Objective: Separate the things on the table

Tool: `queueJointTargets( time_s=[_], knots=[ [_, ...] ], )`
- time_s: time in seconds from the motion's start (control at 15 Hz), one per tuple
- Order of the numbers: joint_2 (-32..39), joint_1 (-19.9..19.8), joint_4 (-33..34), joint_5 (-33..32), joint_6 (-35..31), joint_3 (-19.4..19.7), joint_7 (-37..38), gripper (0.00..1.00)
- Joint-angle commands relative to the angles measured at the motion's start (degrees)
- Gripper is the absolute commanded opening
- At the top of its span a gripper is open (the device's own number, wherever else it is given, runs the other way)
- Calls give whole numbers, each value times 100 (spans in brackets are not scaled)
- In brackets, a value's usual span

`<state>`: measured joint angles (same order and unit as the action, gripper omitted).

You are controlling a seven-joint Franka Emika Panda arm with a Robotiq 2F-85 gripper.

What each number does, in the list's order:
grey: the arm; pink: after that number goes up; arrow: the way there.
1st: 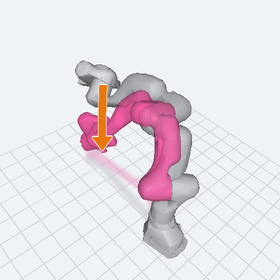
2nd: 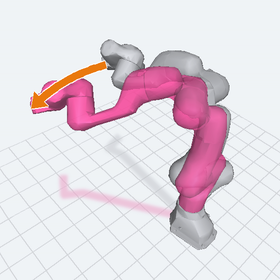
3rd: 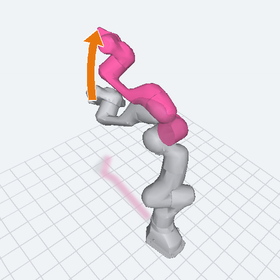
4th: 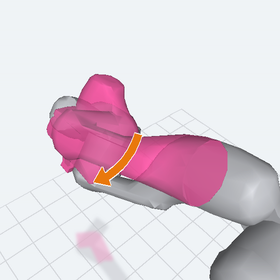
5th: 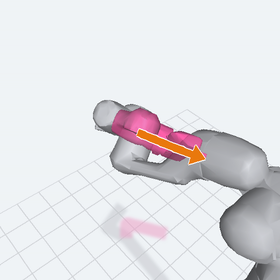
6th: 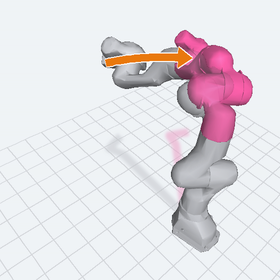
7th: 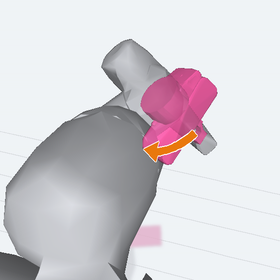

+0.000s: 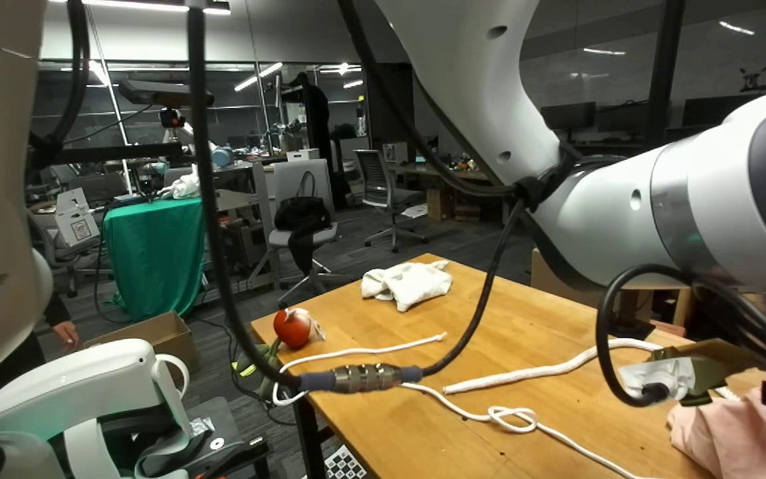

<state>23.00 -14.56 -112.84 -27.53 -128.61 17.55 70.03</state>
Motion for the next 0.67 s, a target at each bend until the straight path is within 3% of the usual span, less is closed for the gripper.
queueJointTargets(
  time_s=[0.0,0.6],
  knots=[
    [-219,179,-134,111,-229,12,-555,100],
    [-669,696,-680,321,-1200,-473,-2137,100]
  ],
)
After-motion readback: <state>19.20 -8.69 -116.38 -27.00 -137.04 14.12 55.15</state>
